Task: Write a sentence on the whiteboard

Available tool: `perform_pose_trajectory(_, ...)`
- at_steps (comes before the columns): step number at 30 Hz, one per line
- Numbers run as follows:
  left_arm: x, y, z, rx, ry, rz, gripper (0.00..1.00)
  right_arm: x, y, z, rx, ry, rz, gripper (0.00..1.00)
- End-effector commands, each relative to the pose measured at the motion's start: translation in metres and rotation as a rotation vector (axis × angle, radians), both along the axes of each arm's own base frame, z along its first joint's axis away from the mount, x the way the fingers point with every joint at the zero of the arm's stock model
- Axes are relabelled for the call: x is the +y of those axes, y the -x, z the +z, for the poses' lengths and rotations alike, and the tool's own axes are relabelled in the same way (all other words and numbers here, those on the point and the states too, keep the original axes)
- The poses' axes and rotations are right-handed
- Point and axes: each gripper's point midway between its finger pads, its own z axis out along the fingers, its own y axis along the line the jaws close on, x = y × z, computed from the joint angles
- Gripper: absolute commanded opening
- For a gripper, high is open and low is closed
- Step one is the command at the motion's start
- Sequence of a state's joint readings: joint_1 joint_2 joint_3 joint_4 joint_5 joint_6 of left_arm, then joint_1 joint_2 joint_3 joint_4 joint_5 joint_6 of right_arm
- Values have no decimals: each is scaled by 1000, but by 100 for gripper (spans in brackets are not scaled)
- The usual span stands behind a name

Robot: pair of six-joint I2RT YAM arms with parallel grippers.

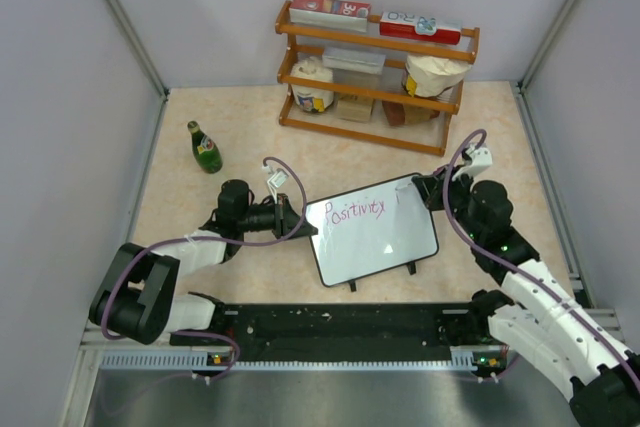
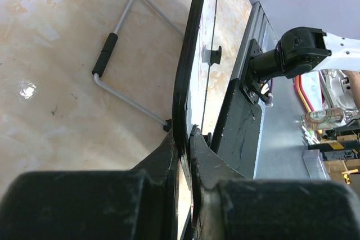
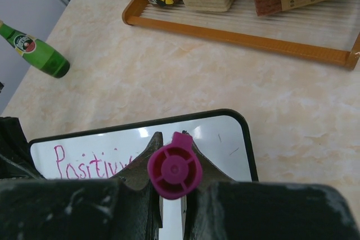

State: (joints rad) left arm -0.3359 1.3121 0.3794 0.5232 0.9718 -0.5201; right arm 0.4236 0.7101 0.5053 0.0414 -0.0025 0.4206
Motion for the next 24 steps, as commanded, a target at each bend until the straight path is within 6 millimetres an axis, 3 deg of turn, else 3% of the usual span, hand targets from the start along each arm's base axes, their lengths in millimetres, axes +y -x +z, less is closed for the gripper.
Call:
perform_pose_trajectory(1, 4, -10, -14, -64, -67, 40, 0, -2, -7, 11, -46, -9, -31, 0)
perform_pose_trajectory(5, 5, -10, -14, -65, -67, 42, 0, -5, -7, 4, -30, 9, -43, 0)
perform_pose_trajectory(18, 5, -10, -16, -59, -69, 42, 0, 3, -4, 6, -25, -13, -2, 0)
perform_pose_trajectory(24, 5, -11, -14, -64, -67, 43, 0, 2, -6, -8, 13, -1, -13, 0)
